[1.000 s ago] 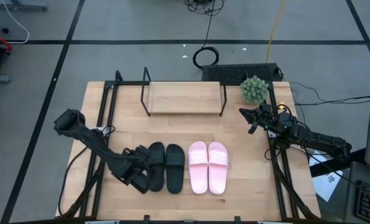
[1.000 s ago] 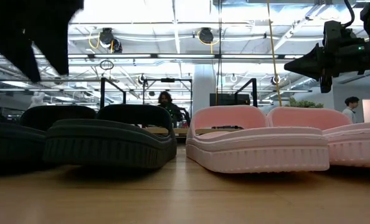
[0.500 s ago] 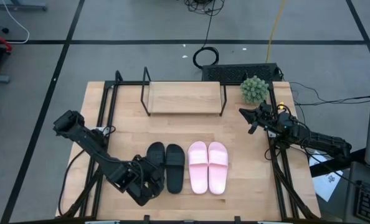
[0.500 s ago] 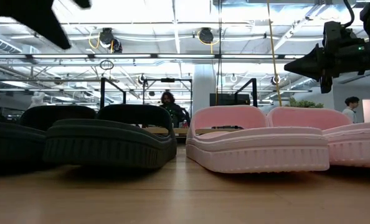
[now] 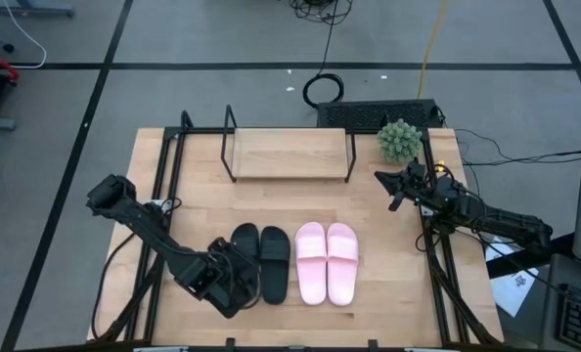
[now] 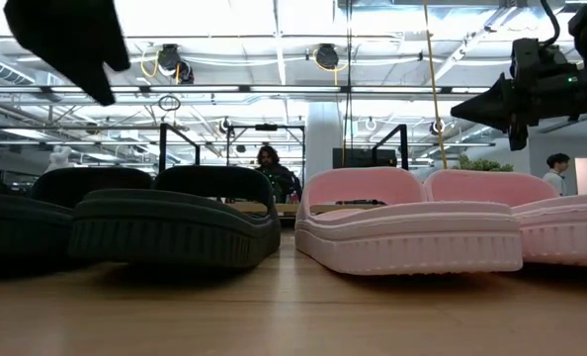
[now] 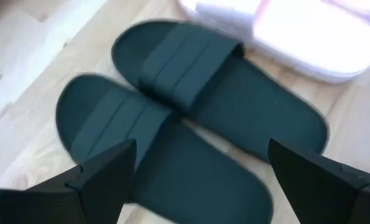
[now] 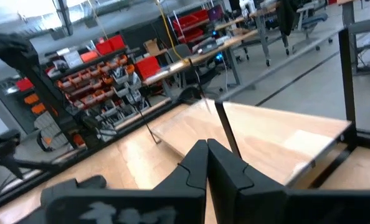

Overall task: Pick and place slides into the shelf
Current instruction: Put the left black slipper on the shelf

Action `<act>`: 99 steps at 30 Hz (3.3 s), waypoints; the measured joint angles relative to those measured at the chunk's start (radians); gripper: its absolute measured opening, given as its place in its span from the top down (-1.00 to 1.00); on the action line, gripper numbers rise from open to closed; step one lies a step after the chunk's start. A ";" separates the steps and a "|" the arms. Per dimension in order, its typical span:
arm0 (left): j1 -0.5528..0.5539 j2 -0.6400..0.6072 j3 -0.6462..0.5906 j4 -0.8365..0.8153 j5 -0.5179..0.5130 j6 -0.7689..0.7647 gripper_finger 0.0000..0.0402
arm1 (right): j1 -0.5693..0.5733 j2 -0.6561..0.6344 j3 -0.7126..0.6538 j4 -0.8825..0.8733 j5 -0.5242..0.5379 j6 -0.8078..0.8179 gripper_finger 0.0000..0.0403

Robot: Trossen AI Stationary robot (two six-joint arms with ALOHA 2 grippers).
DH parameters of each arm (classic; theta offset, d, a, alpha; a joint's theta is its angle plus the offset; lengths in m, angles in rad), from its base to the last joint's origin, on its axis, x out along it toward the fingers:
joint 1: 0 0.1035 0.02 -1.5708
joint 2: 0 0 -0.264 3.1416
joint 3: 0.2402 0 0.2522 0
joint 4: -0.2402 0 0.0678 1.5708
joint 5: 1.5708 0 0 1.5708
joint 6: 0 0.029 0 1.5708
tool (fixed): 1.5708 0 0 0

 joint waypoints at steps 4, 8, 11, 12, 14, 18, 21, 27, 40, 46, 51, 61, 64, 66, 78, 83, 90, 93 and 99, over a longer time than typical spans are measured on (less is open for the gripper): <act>0.002 0.035 0.000 -0.066 0.018 0.035 -0.82 | 0.000 0.005 -0.014 0.018 0.002 0.000 1.00; 0.007 0.082 0.000 -0.222 0.022 -0.054 -0.82 | 0.000 0.006 -0.037 0.028 0.001 0.001 1.00; 0.021 0.090 0.000 -0.238 0.019 -0.068 -0.82 | 0.000 0.005 -0.044 0.027 0.002 0.006 1.00; 0.024 0.091 0.000 -0.235 0.016 -0.057 -0.82 | 0.000 0.005 -0.045 0.027 0.001 0.006 1.00; 0.029 0.095 0.000 -0.228 0.014 -0.027 -0.82 | 0.000 0.005 -0.046 0.036 0.002 0.003 1.00; 0.034 0.104 0.000 -0.219 0.013 -0.021 -0.82 | 0.000 0.005 -0.047 0.085 0.006 -0.020 1.00; 0.037 0.111 0.000 -0.207 0.013 -0.012 -0.82 | 0.000 0.005 -0.048 0.107 0.009 -0.033 1.00; 0.058 0.113 -0.003 -0.216 0.005 0.034 -0.82 | 0.000 0.005 -0.049 0.114 0.008 -0.045 1.00; 0.100 0.113 -0.061 -0.157 -0.017 0.097 -0.82 | 0.000 0.005 -0.049 0.117 0.005 -0.045 1.00; 0.098 0.113 -0.061 -0.157 -0.014 0.095 -0.82 | 0.000 0.005 -0.049 0.117 0.004 -0.045 1.00; 0.105 0.161 -0.063 -0.170 -0.012 0.131 -0.82 | 0.000 0.005 -0.049 0.118 0.004 -0.045 1.00; 0.122 0.208 -0.054 -0.193 -0.034 0.084 -0.82 | 0.000 0.011 -0.049 0.117 0.000 -0.043 1.00; 0.125 0.202 -0.053 -0.244 -0.051 0.067 -0.82 | 0.000 0.012 -0.050 0.118 0.000 -0.043 1.00; 0.125 0.204 -0.053 -0.292 -0.052 0.050 -0.82 | 0.000 0.012 -0.050 0.119 0.000 -0.043 1.00; 0.126 0.204 -0.053 -0.252 -0.056 0.031 -0.82 | 0.000 0.012 -0.050 0.119 0.000 -0.042 1.00; 0.126 0.204 -0.053 -0.228 -0.032 0.025 -0.82 | 0.000 0.012 -0.050 0.118 0.000 -0.042 1.00; 0.129 0.204 -0.053 -0.226 -0.036 0.004 -0.82 | 0.000 0.012 -0.050 0.118 0.000 -0.042 1.00; 0.132 0.203 -0.053 -0.227 -0.038 0.010 -0.82 | 0.000 0.011 -0.050 0.118 0.000 -0.042 1.00; 0.132 0.203 -0.053 -0.247 -0.048 0.010 -0.82 | 0.000 0.012 -0.050 0.118 0.000 -0.042 1.00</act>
